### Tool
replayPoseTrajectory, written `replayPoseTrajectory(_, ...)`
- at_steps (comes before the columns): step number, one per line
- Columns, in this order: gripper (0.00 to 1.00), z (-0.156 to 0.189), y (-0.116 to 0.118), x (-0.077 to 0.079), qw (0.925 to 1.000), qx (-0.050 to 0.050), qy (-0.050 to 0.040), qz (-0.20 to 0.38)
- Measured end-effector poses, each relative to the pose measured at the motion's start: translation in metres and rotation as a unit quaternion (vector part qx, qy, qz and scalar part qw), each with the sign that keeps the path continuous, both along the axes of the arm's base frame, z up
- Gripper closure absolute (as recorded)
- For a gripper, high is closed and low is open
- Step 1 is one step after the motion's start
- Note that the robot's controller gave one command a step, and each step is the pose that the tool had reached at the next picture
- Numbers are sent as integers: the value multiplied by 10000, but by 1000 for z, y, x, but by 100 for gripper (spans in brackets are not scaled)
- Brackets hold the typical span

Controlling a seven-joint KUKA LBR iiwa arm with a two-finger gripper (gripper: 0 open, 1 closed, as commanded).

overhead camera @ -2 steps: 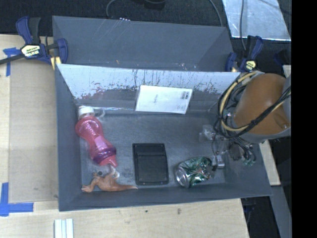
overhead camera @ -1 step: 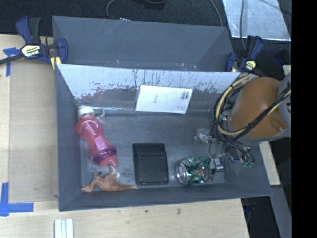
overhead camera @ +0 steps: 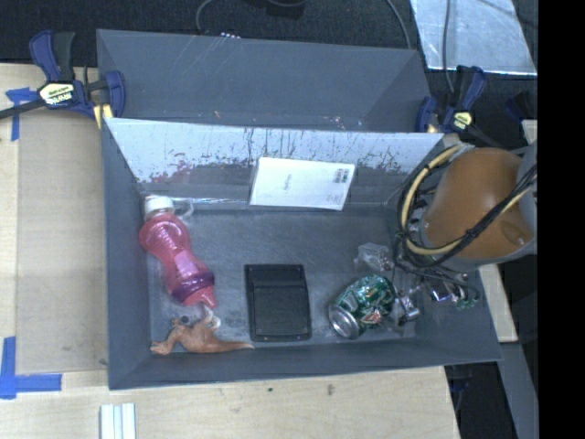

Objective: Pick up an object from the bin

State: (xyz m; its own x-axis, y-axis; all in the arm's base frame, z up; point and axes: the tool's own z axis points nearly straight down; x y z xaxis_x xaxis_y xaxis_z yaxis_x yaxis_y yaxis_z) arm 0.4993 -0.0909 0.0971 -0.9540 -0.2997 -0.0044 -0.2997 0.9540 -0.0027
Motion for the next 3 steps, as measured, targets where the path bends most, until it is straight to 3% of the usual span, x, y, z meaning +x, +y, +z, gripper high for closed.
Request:
replayPoseTrajectory(1, 0, -14, 4, 2, 9972, 0, -7, -753)
replayPoseTrajectory(2, 100, -24, 25, 12, 9999, -6, 1, 138)
replayPoseTrajectory(3, 100, -24, 25, 12, 9999, -7, -1, 143)
